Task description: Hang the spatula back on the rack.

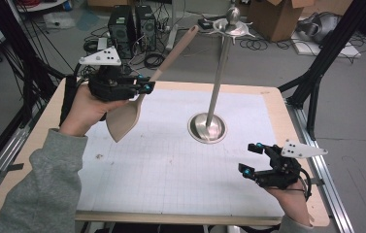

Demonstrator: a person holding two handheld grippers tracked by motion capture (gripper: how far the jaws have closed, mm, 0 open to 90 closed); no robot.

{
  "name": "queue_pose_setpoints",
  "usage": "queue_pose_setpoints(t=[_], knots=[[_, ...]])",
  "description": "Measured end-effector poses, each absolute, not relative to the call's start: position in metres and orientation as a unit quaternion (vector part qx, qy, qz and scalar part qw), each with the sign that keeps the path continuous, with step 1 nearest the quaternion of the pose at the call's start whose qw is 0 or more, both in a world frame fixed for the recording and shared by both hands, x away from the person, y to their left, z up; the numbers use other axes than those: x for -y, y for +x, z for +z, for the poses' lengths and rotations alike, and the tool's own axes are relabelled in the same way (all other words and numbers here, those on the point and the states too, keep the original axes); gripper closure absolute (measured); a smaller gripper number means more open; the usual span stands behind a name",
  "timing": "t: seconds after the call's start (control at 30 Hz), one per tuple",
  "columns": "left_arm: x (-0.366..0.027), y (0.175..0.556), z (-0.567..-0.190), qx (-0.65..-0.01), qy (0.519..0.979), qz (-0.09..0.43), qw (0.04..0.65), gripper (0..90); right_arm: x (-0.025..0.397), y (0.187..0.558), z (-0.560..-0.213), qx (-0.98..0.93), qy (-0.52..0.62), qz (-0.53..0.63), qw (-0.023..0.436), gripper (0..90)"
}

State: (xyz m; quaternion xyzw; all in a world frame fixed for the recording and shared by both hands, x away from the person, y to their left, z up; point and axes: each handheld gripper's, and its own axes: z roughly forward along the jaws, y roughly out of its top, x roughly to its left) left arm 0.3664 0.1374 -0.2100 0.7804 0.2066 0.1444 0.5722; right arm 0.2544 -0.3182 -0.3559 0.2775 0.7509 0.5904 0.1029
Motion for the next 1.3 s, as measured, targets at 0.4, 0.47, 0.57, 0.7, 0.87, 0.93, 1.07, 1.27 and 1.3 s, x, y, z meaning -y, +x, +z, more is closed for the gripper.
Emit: queue_pose_setpoints(t=[0.4,0.47,0.57,0.7,0.87,0.93,1.07,1.27,1.3], knots=[[-0.126,0.37,-0.214,-0.208,0.786,0.132,0.567,77.9,0.322,0.253,-0.356,-0.749,0.28,0.591,0.106,16.6],[-0.125,0.37,-0.214,-0.207,0.786,0.132,0.567,77.9,0.322,0.253,-0.356,-0.749,0.278,0.591,0.106,16.6],[-0.125,0.371,-0.214,-0.206,0.787,0.132,0.567,77.9,0.322,0.252,-0.356,-0.75,0.279,0.591,0.106,16.6],[-0.124,0.371,-0.214,-0.21,0.786,0.141,0.564,77.9,0.322,0.253,-0.356,-0.75,0.278,0.591,0.106,16.6],[-0.122,0.371,-0.214,-0.208,0.788,0.139,0.562,77.9,0.32,0.253,-0.356,-0.751,0.279,0.59,0.102,16.6],[-0.12,0.371,-0.214,-0.207,0.788,0.139,0.562,77.9,0.32,0.253,-0.356,-0.753,0.278,0.588,0.102,16.6],[-0.118,0.372,-0.215,-0.207,0.79,0.138,0.561,77.9,0.32,0.253,-0.356,-0.751,0.276,0.59,0.104,16.6],[-0.115,0.375,-0.217,-0.209,0.789,0.139,0.561,78.0,0.32,0.253,-0.356,-0.751,0.278,0.59,0.104,16.5],[-0.115,0.375,-0.217,-0.209,0.79,0.138,0.56,78.0,0.32,0.253,-0.356,-0.75,0.278,0.591,0.104,16.6]])
